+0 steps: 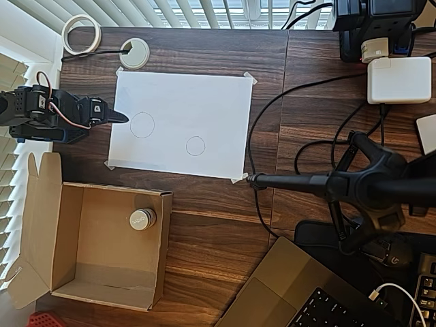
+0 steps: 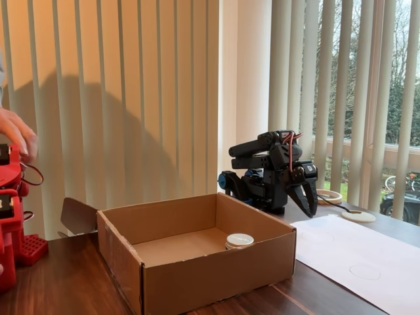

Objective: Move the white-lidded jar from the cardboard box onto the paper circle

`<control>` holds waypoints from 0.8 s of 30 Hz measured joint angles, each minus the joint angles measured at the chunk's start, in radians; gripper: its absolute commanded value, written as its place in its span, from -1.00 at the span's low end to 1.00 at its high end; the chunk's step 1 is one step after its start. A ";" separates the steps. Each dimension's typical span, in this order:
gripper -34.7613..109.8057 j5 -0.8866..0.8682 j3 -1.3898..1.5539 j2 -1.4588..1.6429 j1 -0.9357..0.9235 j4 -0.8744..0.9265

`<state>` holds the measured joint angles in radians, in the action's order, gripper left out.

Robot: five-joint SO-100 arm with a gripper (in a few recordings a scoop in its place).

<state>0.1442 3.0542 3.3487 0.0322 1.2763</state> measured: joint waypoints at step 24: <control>-0.20 0.100 -0.017 0.000 -0.002 -0.086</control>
<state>0.2439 3.0373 3.3487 0.0307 1.1904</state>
